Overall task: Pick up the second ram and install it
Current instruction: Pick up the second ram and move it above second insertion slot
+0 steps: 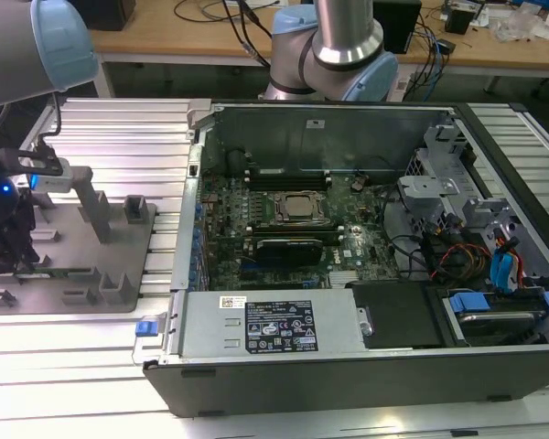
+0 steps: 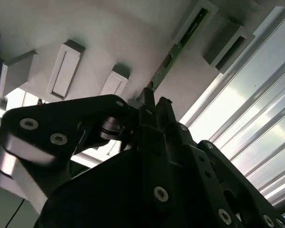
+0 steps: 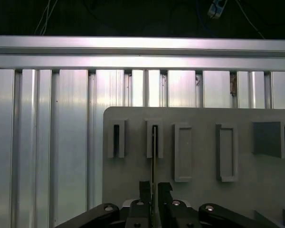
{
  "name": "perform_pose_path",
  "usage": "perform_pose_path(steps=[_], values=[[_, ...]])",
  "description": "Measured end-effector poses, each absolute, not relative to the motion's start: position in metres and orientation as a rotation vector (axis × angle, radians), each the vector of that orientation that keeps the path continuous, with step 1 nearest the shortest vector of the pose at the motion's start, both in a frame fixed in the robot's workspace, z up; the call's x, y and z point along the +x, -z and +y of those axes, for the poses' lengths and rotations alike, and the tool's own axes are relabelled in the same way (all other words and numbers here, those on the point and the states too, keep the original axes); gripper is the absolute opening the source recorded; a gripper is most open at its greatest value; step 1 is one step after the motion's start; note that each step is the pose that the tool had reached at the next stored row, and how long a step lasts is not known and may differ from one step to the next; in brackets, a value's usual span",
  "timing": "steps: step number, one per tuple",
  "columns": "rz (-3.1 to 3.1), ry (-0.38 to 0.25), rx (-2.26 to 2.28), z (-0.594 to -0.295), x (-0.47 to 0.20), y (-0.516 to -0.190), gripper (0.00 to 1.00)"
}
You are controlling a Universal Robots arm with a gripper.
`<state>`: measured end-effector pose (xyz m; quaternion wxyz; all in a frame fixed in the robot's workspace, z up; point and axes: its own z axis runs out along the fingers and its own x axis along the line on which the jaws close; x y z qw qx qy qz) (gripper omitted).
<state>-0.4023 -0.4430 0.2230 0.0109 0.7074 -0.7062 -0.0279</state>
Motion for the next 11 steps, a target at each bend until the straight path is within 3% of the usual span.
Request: perform_pose_path(steps=[1, 2, 11], values=[[-2.203, 0.087, 2.207, -0.443, -0.402, -0.223, 0.21], [-2.203, 0.087, 2.207, -0.443, -0.402, -0.223, 0.28], [-2.188, 0.058, 2.248, -0.442, -0.412, -0.211, 0.28]])
